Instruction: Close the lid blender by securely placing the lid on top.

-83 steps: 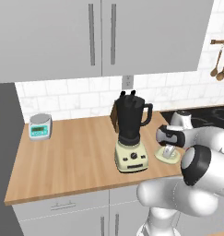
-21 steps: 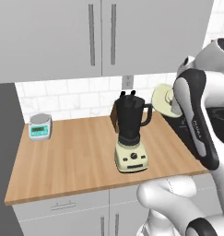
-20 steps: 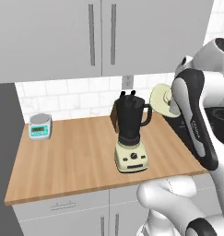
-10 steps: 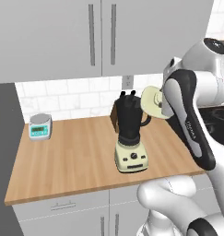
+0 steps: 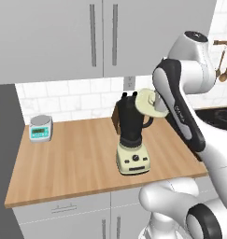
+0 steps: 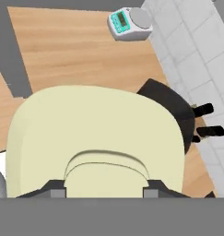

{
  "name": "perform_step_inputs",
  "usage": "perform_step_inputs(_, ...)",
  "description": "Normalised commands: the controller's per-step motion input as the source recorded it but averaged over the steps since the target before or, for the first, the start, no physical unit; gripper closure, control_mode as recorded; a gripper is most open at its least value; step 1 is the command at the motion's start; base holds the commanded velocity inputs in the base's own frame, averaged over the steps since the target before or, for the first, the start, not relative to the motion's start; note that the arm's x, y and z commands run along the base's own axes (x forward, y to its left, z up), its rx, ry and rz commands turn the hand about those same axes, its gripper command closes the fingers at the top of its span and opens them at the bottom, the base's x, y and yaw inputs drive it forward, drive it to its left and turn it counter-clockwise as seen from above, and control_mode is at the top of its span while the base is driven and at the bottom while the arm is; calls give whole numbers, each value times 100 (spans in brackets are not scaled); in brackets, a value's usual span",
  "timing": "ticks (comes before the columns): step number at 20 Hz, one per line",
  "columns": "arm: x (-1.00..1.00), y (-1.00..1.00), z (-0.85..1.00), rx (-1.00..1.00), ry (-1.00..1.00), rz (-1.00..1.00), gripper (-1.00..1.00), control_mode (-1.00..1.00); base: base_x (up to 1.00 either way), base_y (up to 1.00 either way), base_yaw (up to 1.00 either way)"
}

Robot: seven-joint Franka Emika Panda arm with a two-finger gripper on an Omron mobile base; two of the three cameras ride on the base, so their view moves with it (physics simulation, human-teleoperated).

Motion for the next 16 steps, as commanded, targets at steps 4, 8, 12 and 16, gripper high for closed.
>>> perform_step_inputs(4,44,0,0,0,17,-3,100,-100,0,0,0)
perform_step_inputs(8,20,0,-6,0,11,-2,100,-100,0,0,0)
perform_step_inputs(12,3,0,-23,0,1,-2,100,-100,0,0,0)
perform_step_inputs(16,14,6,-15,0,0,-1,100,-100,0,0,0)
